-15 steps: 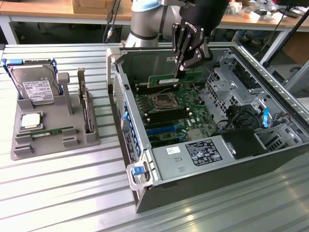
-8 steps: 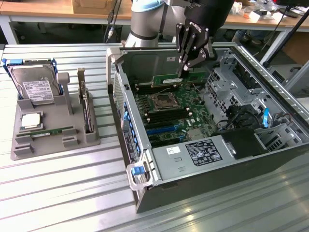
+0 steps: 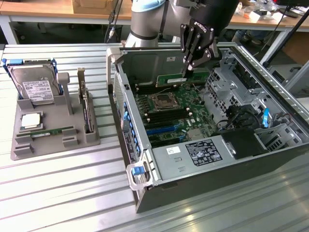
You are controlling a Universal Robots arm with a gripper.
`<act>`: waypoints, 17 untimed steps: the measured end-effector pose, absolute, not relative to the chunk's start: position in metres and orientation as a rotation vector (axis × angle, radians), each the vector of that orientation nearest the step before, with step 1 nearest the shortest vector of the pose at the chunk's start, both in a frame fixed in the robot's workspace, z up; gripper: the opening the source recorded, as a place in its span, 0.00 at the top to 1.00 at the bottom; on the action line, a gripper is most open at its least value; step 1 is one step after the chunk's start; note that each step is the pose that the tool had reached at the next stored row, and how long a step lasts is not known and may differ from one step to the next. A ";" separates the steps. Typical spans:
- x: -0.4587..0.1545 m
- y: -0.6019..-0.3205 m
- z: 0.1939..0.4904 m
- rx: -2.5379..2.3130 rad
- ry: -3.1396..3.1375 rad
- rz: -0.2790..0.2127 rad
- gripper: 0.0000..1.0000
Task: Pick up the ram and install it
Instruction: 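Pick up the ram and move it above insertion slot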
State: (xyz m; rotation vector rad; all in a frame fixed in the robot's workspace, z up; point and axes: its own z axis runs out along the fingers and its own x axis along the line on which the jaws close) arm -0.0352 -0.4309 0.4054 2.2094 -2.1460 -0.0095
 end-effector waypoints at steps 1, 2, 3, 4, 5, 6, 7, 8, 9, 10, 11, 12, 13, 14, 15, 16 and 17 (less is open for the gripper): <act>-0.033 -0.431 0.405 2.209 -2.146 -0.009 0.88; -0.032 -0.431 0.405 2.209 -2.146 -0.009 0.88; -0.031 -0.431 0.405 2.209 -2.146 -0.009 0.88; -0.029 -0.431 0.405 2.209 -2.146 -0.009 0.88; -0.028 -0.431 0.405 2.209 -2.146 -0.009 0.88; -0.027 -0.431 0.405 2.209 -2.146 -0.009 0.88; -0.025 -0.431 0.405 2.209 -2.146 -0.009 0.88; -0.023 -0.431 0.405 2.209 -2.146 -0.009 0.88; -0.022 -0.431 0.405 2.209 -2.146 -0.009 0.88; -0.020 -0.431 0.405 2.209 -2.146 -0.009 0.88; -0.018 -0.431 0.405 2.209 -2.146 -0.008 0.88; -0.017 -0.431 0.405 2.209 -2.146 -0.008 0.88; -0.016 -0.431 0.405 2.209 -2.145 -0.008 0.88; -0.014 -0.431 0.405 2.209 -2.145 -0.008 0.88; -0.014 -0.431 0.405 2.209 -2.145 -0.008 0.88; -0.012 -0.431 0.405 2.209 -2.145 -0.008 0.88; -0.011 -0.431 0.405 2.209 -2.145 -0.008 0.88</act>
